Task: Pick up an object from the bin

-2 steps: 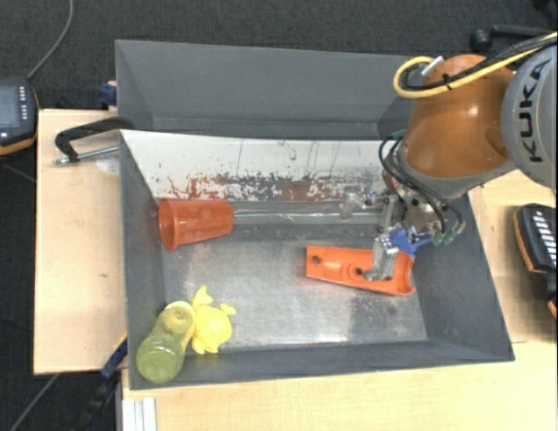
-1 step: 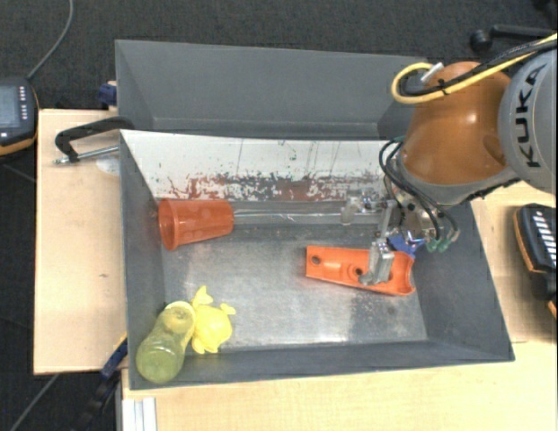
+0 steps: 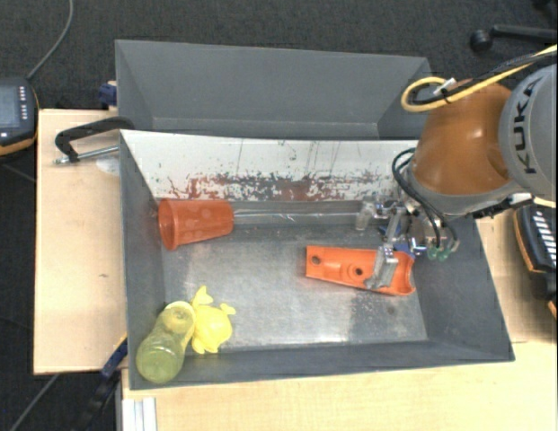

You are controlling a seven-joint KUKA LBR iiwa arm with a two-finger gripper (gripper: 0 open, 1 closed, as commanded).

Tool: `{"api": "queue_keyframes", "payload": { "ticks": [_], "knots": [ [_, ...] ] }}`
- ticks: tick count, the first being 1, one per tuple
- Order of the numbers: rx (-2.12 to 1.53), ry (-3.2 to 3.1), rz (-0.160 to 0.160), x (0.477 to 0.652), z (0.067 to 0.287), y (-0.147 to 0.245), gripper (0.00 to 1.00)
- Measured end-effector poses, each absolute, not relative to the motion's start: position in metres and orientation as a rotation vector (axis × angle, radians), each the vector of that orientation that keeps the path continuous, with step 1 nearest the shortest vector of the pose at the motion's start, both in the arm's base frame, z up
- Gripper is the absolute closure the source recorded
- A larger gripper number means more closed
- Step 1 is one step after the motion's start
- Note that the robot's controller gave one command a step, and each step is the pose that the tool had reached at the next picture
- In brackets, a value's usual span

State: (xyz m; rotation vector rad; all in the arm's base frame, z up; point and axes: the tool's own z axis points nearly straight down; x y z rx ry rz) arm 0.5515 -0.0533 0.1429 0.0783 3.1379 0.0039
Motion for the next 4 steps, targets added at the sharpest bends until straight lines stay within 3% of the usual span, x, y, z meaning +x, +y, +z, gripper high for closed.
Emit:
{"api": "queue_keyframes", "payload": {
  "ticks": [1, 2, 3, 4],
  "knots": [
    [-0.569, 3.084, 0.007, 0.582, 0.080, -0.044, 1.00],
    [-0.569, 3.084, 0.007, 0.582, 0.080, -0.044, 1.00],
    [-0.598, 3.071, 0.007, 0.596, 0.149, -0.030, 1.00],
    [-0.598, 3.071, 0.007, 0.596, 0.149, -0.030, 1.00]
  ]
}}
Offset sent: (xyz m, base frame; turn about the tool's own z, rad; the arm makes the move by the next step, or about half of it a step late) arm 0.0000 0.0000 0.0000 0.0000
